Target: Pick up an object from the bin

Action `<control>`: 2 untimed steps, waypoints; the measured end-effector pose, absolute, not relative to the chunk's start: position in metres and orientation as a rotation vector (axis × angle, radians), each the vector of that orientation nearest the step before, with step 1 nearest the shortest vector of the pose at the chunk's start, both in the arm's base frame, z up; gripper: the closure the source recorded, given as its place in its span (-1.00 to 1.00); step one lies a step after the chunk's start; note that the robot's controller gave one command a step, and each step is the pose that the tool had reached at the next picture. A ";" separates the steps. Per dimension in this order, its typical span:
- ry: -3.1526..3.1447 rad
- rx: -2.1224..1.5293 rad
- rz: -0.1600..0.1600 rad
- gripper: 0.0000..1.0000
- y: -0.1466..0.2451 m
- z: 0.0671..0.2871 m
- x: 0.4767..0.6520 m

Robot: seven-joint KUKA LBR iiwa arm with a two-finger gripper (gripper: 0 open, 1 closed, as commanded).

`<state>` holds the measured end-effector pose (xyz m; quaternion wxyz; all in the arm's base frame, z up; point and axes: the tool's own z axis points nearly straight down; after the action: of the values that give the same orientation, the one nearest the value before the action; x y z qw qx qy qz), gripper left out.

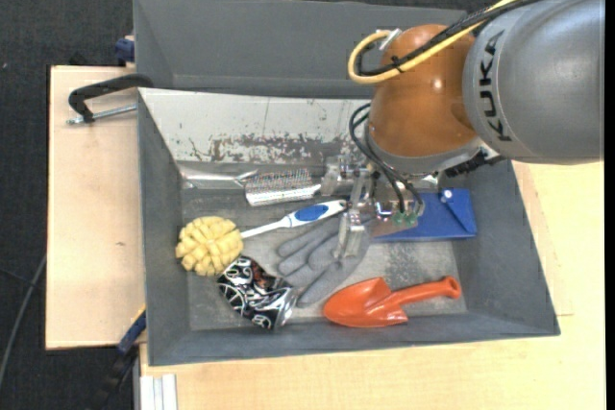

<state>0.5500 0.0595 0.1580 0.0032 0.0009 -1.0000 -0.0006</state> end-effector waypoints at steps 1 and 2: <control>-3.144 0.001 -0.003 -1.00 0.059 0.163 0.552; -3.151 0.059 -0.003 -1.00 0.064 0.131 0.561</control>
Offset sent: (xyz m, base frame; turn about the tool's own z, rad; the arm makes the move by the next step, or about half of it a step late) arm 0.0160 0.0134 -0.0880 -0.0915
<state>0.5609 0.0645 0.1306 -0.0048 0.0186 -0.9998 -0.0011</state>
